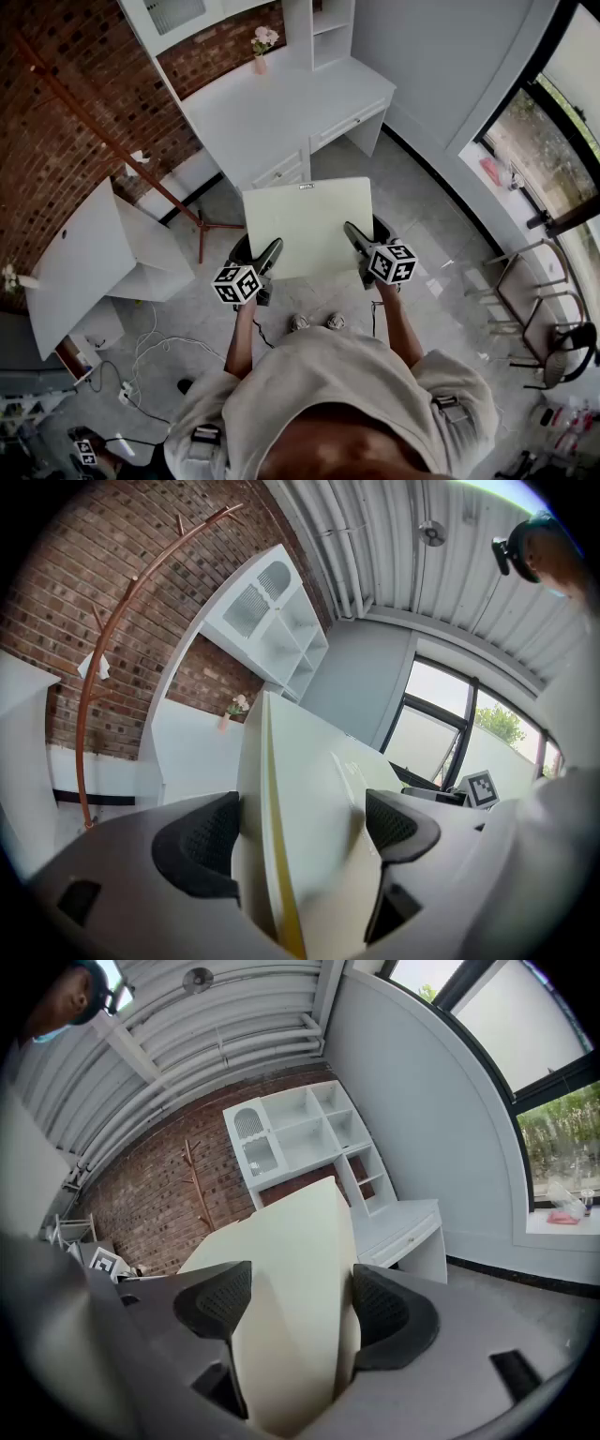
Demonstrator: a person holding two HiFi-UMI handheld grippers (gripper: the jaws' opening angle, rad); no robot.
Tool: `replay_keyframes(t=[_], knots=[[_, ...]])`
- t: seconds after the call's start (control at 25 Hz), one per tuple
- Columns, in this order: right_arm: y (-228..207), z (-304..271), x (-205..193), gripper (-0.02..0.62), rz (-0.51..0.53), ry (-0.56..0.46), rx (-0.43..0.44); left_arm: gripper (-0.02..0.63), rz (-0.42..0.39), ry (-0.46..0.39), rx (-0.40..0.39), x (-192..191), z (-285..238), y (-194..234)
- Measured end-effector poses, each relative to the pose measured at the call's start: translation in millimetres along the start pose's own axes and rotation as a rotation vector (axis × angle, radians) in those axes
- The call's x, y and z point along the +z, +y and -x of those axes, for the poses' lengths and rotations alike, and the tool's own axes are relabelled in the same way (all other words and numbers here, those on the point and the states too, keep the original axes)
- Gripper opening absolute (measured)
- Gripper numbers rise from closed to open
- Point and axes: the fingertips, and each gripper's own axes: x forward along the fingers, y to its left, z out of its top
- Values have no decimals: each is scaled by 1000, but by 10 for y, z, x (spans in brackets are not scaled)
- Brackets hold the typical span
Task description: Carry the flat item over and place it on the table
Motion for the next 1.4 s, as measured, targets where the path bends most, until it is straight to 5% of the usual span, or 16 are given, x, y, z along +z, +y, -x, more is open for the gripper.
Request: replay_keyframes(t=[1.4], knots=[[-535,309,199,354,18,11,52,433,16,-26,45,-202,-288,-571]])
